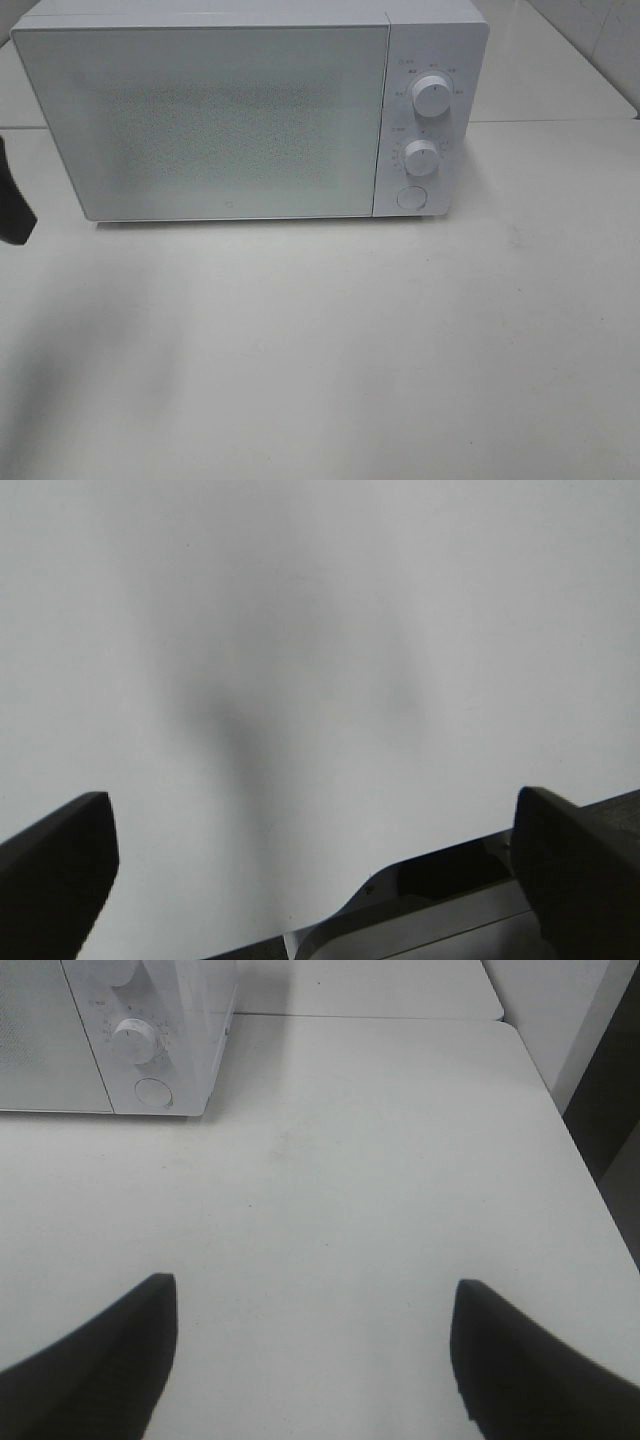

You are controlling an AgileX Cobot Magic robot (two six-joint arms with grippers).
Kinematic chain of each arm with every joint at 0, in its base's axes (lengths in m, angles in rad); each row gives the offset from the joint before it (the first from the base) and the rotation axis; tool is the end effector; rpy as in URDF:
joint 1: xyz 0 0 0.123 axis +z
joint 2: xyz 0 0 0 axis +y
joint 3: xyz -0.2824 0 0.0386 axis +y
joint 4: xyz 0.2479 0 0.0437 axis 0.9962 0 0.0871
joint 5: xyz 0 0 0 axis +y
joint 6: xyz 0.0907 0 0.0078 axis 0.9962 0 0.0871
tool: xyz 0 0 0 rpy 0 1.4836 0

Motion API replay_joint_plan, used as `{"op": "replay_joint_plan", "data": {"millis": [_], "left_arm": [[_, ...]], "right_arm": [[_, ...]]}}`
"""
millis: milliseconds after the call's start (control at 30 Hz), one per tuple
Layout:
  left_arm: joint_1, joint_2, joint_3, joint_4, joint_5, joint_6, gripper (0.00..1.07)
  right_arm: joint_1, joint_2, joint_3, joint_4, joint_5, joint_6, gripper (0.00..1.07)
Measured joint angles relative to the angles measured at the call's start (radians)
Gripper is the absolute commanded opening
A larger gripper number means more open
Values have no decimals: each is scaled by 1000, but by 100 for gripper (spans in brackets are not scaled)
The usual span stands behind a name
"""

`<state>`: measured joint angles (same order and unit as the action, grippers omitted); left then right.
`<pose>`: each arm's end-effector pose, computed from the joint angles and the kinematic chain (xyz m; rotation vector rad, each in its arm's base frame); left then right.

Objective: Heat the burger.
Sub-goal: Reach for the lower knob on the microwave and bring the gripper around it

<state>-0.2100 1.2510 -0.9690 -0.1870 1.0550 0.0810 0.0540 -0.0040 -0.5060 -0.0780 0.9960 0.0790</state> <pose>0.2189 -0.0617 0.2911 0.3165 2.8024 -0.2799 -0.0035 -0.0062 0.2844 0.0256 1.9671 -0.0052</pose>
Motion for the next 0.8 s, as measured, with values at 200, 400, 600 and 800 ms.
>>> {"op": "replay_joint_plan", "data": {"millis": [200,400,600,800], "left_arm": [[75,-110,90,-5,3,18,100],[153,-234,155,-4,33,22,100],[176,-358,235,0,44,22,100],[176,-504,330,3,56,22,100]], "right_arm": [[0,0,0,0,0,0,75],[0,0,0,0,0,0,75],[0,0,0,0,0,0,75],[0,0,0,0,0,0,75]]}}
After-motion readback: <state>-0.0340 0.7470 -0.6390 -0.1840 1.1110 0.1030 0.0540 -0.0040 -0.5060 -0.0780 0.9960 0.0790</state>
